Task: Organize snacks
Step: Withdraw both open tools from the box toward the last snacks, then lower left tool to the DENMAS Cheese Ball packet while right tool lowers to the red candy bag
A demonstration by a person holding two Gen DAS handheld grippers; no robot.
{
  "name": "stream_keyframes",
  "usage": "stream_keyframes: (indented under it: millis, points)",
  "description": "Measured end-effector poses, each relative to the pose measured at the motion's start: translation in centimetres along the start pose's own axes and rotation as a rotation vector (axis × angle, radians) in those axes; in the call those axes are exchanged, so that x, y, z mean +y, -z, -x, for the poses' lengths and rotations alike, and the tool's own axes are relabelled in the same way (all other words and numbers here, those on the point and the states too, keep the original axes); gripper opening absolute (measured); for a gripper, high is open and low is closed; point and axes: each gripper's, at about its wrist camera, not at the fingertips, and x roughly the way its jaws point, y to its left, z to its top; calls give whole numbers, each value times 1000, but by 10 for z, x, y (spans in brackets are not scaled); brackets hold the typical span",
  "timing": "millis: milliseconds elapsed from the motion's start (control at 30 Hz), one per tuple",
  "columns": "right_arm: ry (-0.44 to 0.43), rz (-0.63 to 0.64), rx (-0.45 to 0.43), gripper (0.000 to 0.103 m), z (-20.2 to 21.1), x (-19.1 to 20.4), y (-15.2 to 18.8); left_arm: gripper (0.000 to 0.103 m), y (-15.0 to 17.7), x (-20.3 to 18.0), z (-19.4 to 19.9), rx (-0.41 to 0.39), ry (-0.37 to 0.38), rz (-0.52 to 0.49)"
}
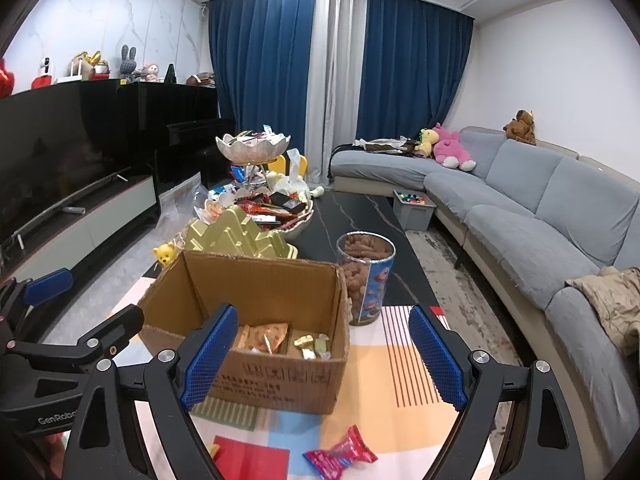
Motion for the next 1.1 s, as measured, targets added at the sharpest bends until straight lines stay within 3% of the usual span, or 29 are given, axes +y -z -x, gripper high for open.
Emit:
stream_keyframes:
  millis: [500, 1100]
  points:
    - [13, -31, 24, 88, 28, -9, 32, 103, 35, -13, 20, 3, 0, -35]
    - [40, -1, 118, 88, 16, -16, 74, 103, 75, -16, 13, 69, -15, -30]
